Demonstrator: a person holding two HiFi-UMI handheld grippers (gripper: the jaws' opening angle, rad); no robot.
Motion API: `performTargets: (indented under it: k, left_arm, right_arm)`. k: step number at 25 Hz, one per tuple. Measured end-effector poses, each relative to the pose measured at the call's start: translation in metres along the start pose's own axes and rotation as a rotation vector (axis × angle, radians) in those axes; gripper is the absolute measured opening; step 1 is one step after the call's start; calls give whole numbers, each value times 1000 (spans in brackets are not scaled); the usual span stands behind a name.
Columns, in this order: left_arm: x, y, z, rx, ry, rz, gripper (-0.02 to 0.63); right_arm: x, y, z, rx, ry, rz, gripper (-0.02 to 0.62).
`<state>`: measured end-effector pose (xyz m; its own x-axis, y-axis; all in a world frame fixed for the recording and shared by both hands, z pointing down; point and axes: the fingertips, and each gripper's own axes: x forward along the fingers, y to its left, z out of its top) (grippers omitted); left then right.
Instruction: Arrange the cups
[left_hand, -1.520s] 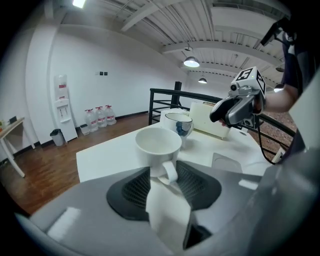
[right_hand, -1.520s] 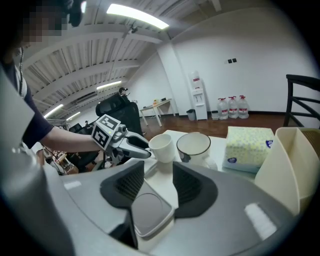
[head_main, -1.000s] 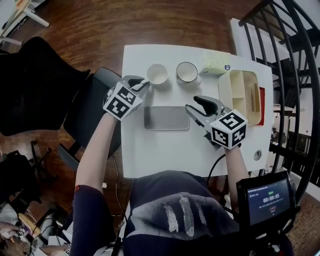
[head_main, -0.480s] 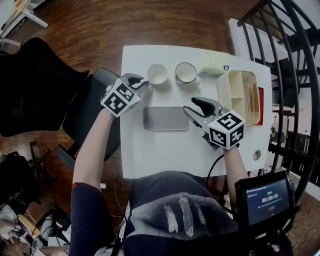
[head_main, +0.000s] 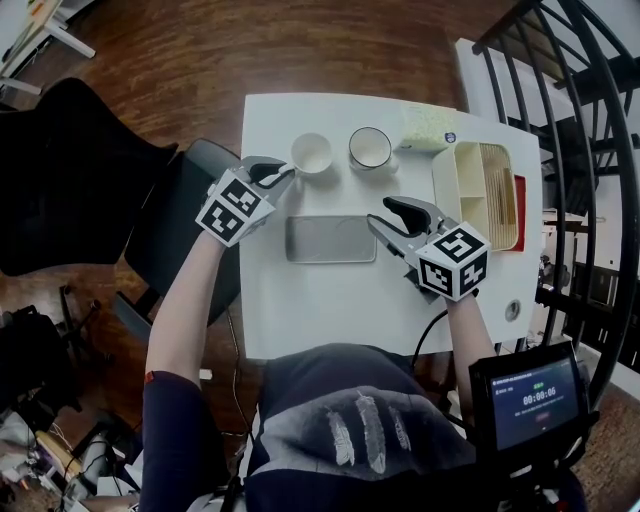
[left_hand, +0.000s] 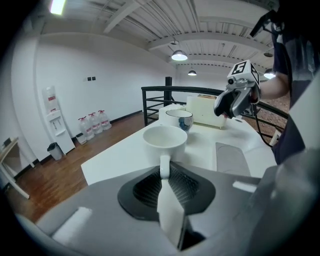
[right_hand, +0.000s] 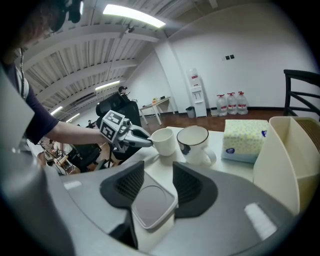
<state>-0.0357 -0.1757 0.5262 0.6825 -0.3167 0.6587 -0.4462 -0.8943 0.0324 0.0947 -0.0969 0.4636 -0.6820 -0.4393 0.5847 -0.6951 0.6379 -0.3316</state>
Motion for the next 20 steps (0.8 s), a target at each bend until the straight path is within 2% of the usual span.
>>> performTargets:
  k: [14,20]
  left_arm:
    - [-25,-18,12,-59,-117,-32,55]
    - [-31,-28,22,-47,-140,-63,55]
  right_arm:
    - [0,-1,-5,-3,4,5,176]
    - [-1,-2,-9,5,7,3,176]
